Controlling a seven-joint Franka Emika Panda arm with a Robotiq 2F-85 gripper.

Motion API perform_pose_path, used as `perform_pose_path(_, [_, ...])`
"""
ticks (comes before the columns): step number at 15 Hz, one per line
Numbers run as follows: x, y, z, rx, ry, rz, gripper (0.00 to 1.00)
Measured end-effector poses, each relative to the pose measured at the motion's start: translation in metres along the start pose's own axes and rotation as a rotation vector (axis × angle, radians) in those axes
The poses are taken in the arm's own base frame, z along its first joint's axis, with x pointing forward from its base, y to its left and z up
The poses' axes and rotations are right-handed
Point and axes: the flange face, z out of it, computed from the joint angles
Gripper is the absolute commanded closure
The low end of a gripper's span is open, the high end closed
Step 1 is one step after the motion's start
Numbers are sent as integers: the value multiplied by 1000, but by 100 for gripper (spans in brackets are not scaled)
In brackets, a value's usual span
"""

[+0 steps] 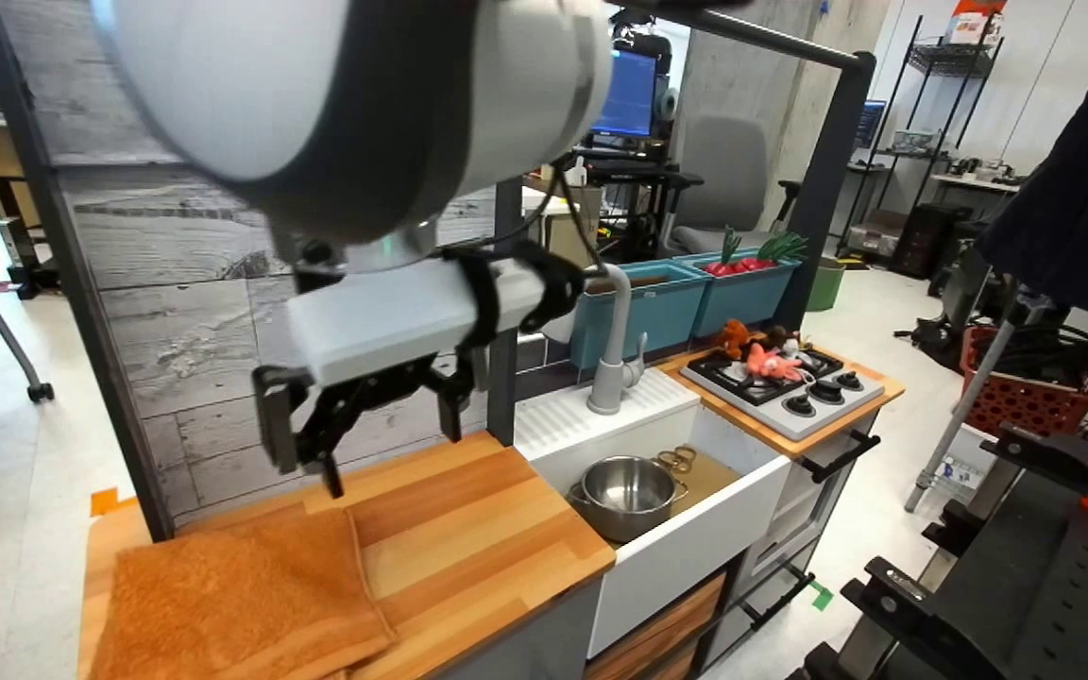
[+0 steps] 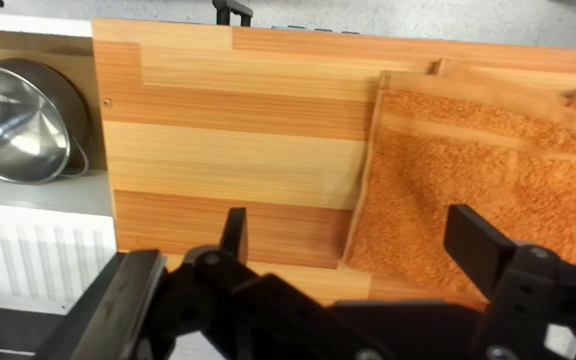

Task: Use the towel to wipe the table, then put the dolls in the silver pot one at a time

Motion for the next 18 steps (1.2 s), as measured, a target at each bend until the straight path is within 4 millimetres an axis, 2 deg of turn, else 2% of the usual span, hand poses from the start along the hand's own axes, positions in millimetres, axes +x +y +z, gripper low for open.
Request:
perform_pose_path(3, [5,77,-15,91,-51,126,0])
perform_pose_path(4, [4,105,-16,118,-71,173,0])
perform_pose_path(5, [5,125,-16,122,-75,187,0])
perform_pose_path(6, [7,132,-15,121,-75,195,0])
perform_pose_path(7, [7,129,-14,121,-76,191,0])
perform_pose_path(10, [1,103,-14,120,-79,167,0])
perform_pose_path(13, [1,100,-14,119,-79,166,0])
perform_pose_path(16, [3,109,-13,113,-76,177,0])
perform_pose_path(18, [11,134,-12,99,-50,212,0])
